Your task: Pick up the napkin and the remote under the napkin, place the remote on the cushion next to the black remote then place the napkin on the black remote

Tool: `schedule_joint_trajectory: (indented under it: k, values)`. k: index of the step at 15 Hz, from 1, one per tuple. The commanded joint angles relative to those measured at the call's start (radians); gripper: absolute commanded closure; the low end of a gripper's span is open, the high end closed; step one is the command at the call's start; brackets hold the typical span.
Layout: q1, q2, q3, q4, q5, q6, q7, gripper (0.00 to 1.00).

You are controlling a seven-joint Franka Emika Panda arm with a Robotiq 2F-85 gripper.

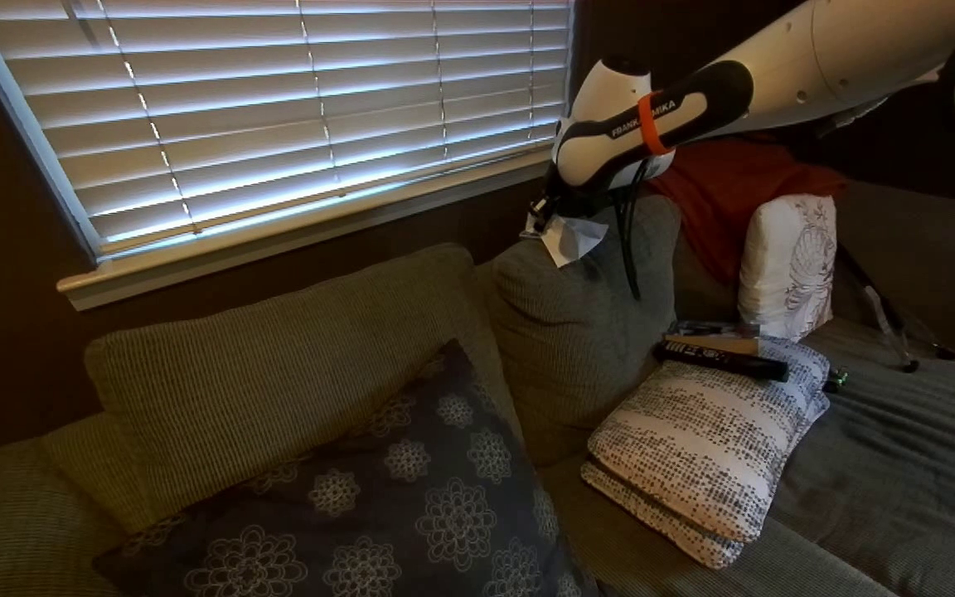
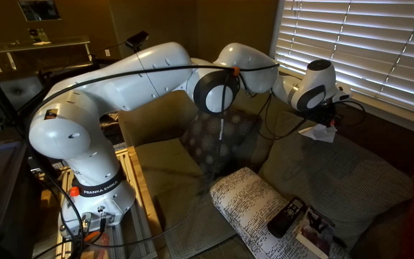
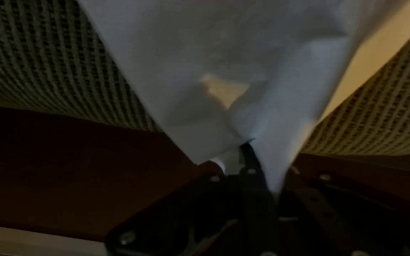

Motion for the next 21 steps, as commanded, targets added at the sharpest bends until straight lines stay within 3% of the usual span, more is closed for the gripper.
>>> schedule_joint_trajectory:
  k: [1, 18, 19, 21]
  values:
    - [0.008, 0.031, -0.011, 0.052, -0.018, -0.029, 0.017, 1.0]
    - [0.029, -0.024, -0.074, -0.005, -0.024, -0.059, 0.118, 1.0]
    - [0.03, -0.024, -0.078, -0.005, -0.025, -0.065, 0.127, 0.73]
    - [0.036, -0.024, -0.089, -0.004, -0.028, -0.072, 0.146, 0.68]
